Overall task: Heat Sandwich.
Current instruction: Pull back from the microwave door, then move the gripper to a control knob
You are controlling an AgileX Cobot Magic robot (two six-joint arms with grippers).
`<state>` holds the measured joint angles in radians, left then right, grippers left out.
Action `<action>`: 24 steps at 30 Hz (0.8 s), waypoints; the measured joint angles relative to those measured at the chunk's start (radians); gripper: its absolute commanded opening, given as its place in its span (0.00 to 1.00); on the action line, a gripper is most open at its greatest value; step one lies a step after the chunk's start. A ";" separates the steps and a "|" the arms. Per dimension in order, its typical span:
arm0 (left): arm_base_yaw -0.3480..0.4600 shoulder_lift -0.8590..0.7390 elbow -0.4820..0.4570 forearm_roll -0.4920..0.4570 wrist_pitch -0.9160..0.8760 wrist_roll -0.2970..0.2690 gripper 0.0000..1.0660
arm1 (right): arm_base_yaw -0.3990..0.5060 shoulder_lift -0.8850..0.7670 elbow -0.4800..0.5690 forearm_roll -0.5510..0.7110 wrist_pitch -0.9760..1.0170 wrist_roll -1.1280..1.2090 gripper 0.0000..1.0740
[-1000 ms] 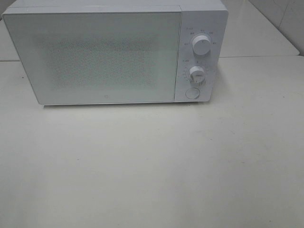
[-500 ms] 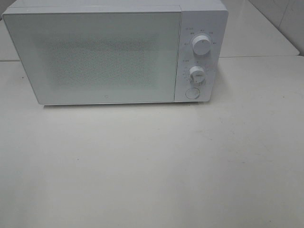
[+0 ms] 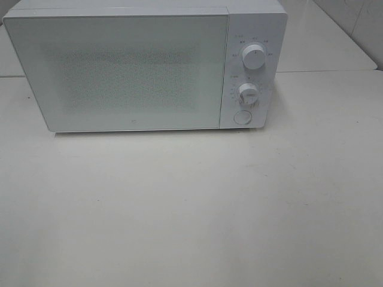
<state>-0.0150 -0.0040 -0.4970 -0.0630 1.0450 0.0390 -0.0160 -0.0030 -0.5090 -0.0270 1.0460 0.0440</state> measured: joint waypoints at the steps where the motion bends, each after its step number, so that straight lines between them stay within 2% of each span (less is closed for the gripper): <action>1: 0.000 0.000 0.000 0.000 0.000 0.000 0.91 | 0.000 0.000 0.000 0.000 0.000 0.000 0.71; 20: 0.000 0.000 0.000 0.000 0.000 0.000 0.91 | 0.000 0.000 0.000 -0.001 -0.001 0.000 0.71; 24: 0.000 0.000 0.000 0.000 0.000 0.000 0.91 | 0.000 0.030 -0.028 -0.001 -0.036 0.000 0.71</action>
<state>-0.0150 -0.0040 -0.4970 -0.0630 1.0450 0.0390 -0.0160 0.0270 -0.5370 -0.0280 1.0100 0.0440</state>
